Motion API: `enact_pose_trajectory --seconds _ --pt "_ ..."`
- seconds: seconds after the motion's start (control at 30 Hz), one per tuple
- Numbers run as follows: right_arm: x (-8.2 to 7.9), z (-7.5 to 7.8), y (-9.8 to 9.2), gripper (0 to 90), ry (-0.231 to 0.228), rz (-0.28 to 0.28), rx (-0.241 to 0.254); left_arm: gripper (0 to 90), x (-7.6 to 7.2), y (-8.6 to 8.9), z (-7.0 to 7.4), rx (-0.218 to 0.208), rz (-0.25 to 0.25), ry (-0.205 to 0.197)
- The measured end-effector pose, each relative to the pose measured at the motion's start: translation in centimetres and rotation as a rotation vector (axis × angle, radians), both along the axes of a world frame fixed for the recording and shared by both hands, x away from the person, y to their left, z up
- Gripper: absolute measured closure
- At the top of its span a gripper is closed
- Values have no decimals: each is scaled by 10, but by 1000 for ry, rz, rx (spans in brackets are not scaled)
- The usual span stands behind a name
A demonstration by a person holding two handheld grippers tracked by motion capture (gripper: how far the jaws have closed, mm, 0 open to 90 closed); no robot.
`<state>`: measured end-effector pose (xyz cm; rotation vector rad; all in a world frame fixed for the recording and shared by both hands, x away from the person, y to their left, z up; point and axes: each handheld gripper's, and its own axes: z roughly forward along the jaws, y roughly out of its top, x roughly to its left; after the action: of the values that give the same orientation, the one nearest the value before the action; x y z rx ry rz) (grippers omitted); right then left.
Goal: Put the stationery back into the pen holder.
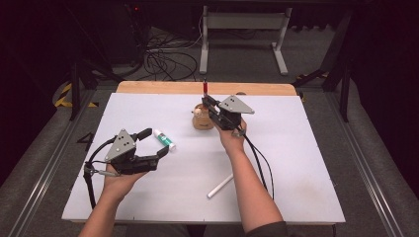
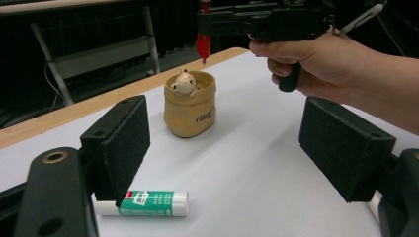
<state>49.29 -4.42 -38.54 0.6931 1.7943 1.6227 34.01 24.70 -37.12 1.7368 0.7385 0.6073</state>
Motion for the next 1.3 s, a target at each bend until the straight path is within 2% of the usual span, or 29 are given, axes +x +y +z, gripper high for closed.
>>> enact_pose_trajectory --seconds 0.17,0.53,0.9,1.3 --pt "7 -4 1 795 1 -18 7 208 1 2 0 -7 5 0" --pt "16 -18 2 795 40 -39 -2 208 0 3 1 -11 -1 0" --pt "19 -29 7 792 82 -40 -50 208 0 3 1 -11 -6 1" --pt "20 -38 8 790 138 -42 -76 208 0 3 1 -12 -8 -1"
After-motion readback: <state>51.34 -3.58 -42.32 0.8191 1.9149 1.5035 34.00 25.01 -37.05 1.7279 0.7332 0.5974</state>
